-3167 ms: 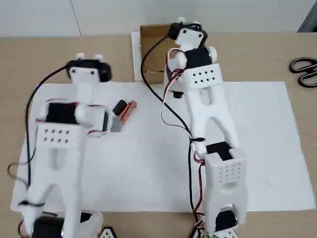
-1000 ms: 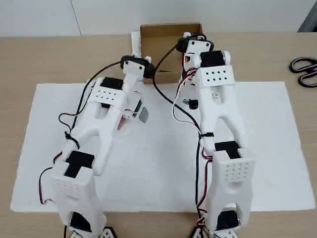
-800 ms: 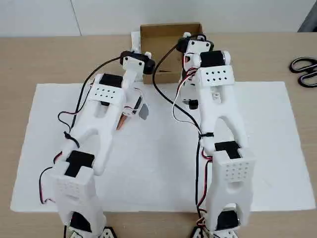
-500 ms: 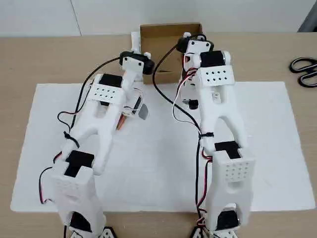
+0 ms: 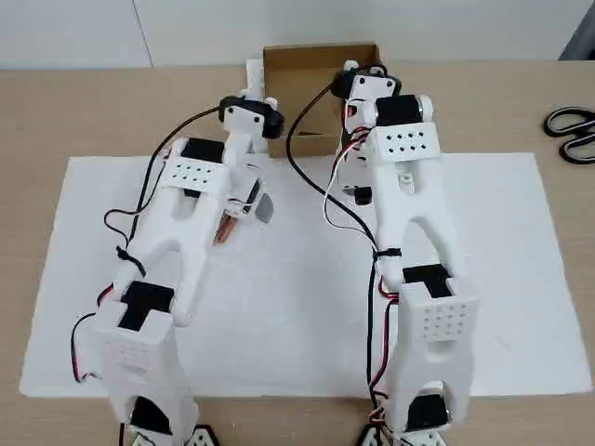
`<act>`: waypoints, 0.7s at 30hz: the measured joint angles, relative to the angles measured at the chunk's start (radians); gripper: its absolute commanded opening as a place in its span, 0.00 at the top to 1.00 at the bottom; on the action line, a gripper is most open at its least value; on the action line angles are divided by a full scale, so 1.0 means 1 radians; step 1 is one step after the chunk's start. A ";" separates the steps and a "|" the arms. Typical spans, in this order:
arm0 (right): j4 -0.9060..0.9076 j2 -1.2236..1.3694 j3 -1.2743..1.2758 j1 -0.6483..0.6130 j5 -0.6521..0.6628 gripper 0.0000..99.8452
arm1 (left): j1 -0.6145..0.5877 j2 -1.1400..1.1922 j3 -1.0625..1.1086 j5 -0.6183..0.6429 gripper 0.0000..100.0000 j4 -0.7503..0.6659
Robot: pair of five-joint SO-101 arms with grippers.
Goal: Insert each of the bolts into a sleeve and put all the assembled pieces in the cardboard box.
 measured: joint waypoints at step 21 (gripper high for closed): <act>0.000 0.000 0.000 0.000 0.000 0.99 | 0.003 0.071 -0.014 -0.005 0.79 -0.002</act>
